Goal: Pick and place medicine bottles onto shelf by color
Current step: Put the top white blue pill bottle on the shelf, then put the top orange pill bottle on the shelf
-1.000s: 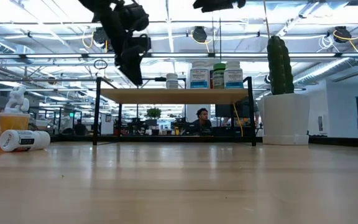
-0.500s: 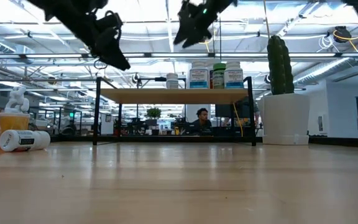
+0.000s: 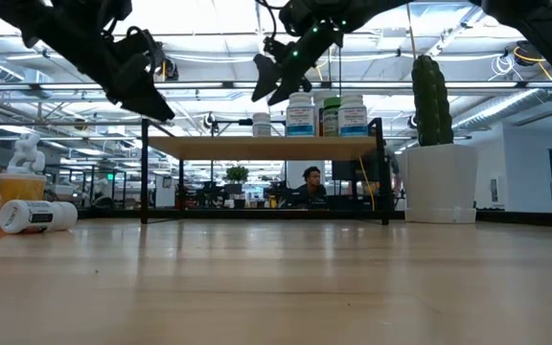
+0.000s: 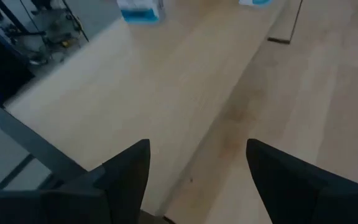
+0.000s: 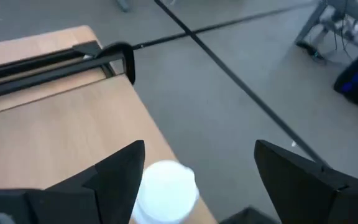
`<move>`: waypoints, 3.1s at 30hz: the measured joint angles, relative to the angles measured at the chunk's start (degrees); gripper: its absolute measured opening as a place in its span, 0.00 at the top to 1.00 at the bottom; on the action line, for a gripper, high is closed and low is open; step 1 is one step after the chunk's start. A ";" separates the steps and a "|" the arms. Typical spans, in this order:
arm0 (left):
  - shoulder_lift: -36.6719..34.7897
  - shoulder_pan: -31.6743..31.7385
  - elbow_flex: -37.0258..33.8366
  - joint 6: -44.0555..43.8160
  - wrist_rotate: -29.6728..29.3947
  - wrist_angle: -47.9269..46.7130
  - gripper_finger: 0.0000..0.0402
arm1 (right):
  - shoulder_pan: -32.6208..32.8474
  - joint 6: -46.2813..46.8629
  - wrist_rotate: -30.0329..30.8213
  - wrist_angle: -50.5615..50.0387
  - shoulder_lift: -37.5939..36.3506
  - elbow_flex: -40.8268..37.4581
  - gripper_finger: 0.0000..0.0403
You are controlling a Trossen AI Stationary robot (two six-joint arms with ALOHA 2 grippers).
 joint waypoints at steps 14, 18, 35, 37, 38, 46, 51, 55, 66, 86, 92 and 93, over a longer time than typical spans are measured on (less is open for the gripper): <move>-0.12 0.00 0.98 -1.28 -0.32 -1.90 0.33 | 0.00 -2.17 -4.05 0.52 0.98 -1.61 0.27; -0.12 0.00 0.98 -1.09 -0.32 -1.32 0.33 | 0.00 -0.22 -4.01 0.87 1.07 -4.75 0.27; -0.12 0.07 0.98 1.80 -0.34 0.96 0.33 | -0.01 -6.08 -4.18 2.85 0.40 -7.43 0.48; -0.12 0.07 0.98 1.80 -0.34 0.94 0.33 | -0.13 -7.91 -5.16 2.25 0.15 -7.42 0.52; -0.12 0.07 0.98 1.80 -0.34 0.95 0.33 | -0.18 -8.88 -6.45 2.00 0.08 -7.43 0.54; -0.12 0.07 0.98 1.78 -0.34 0.92 0.33 | -2.23 -13.79 -18.56 1.20 0.10 -7.41 0.55; -0.12 0.07 0.98 1.75 -0.34 0.83 0.33 | -4.63 -17.45 -25.01 0.60 0.10 -7.43 0.54; -0.12 0.07 0.98 1.76 -0.34 0.83 0.33 | -6.20 -19.50 -27.98 0.64 0.17 -7.43 0.54; -0.12 0.07 1.00 1.78 -0.34 0.98 0.33 | -6.13 -21.21 -29.64 1.31 0.19 -7.43 0.48; -0.10 0.09 1.00 1.80 -0.34 0.70 0.33 | -2.47 -18.53 -15.20 6.52 -4.00 -7.43 0.35; -0.10 0.11 1.02 1.79 -0.36 0.47 0.33 | 1.69 -20.25 -8.04 1.55 -7.80 -7.43 0.38; -0.10 0.11 1.04 1.80 -0.36 0.40 0.33 | 2.22 -20.69 -7.57 0.14 -8.29 -7.41 0.40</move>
